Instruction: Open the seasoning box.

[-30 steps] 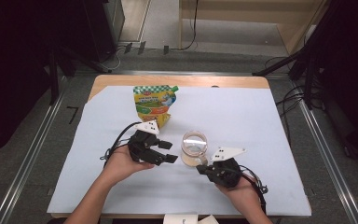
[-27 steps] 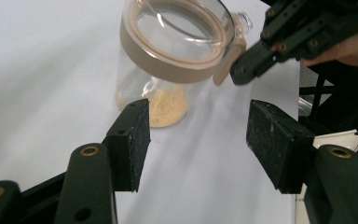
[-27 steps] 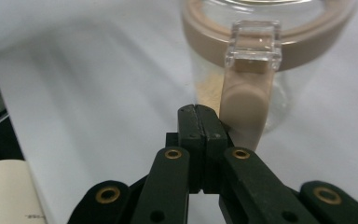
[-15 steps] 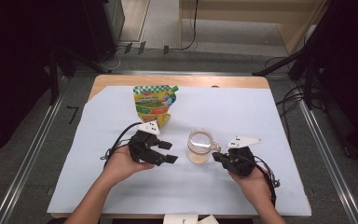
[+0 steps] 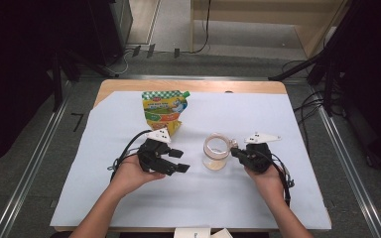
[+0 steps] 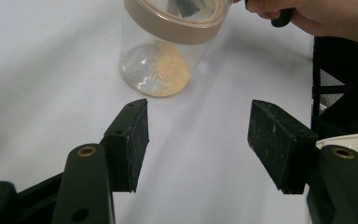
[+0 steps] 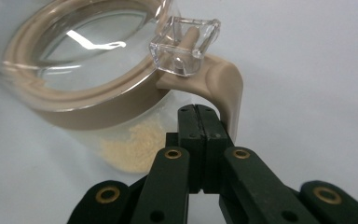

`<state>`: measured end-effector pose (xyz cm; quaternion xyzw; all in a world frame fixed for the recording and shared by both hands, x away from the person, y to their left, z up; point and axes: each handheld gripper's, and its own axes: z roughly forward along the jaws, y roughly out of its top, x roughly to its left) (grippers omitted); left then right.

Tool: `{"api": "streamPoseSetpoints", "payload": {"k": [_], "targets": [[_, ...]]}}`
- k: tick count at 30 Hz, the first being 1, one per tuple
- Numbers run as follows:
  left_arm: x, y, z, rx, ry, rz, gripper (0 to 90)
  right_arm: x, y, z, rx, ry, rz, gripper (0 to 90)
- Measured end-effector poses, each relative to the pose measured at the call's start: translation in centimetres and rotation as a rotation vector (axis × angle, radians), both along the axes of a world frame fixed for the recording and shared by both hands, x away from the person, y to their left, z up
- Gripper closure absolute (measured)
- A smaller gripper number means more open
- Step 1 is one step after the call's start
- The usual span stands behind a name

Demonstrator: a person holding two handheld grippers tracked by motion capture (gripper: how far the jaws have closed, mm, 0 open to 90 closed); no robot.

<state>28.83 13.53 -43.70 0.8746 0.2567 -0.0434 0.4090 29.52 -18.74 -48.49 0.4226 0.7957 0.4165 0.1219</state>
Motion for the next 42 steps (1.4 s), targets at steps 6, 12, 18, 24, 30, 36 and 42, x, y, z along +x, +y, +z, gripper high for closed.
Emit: {"api": "streamPoseSetpoints", "payload": {"k": [6, 12, 18, 24, 30, 36, 42], "targets": [[0.1, 0.1, 0.1, -0.016, 0.0, 0.019, 39.0, 1.3, 0.4, -0.4, -0.015, -0.046, 0.021, 90.0], [0.4, 0.2, 0.1, -0.041, 0.009, 0.035, 38.9, 2.1, 0.7, -1.5, -0.001, 0.009, 0.02, 90.0], [0.5, 0.3, 0.2, -0.055, 0.0, 0.037, 36.2, 1.3, 2.5, -1.7, -0.013, 0.01, 0.095, 90.0], [0.6, 0.4, 0.1, -0.065, -0.006, 0.027, 30.3, 0.2, 4.4, -1.6, -0.02, 0.006, 0.156, 90.0], [0.9, 0.2, -0.4, -0.063, -0.001, 0.007, 29.5, -0.1, 4.6, -1.1, 0.005, 0.034, 0.167, 90.0], [1.2, -0.4, -0.9, -0.063, -0.026, 0.015, 26.5, -0.7, 3.3, 0.5, 0.02, 0.041, 0.149, 90.0], [1.0, -1.4, -1.3, -0.053, -0.06, -0.007, 24.0, -1.0, 1.8, 1.8, 0.01, 0.015, 0.122, 90.0]]}}
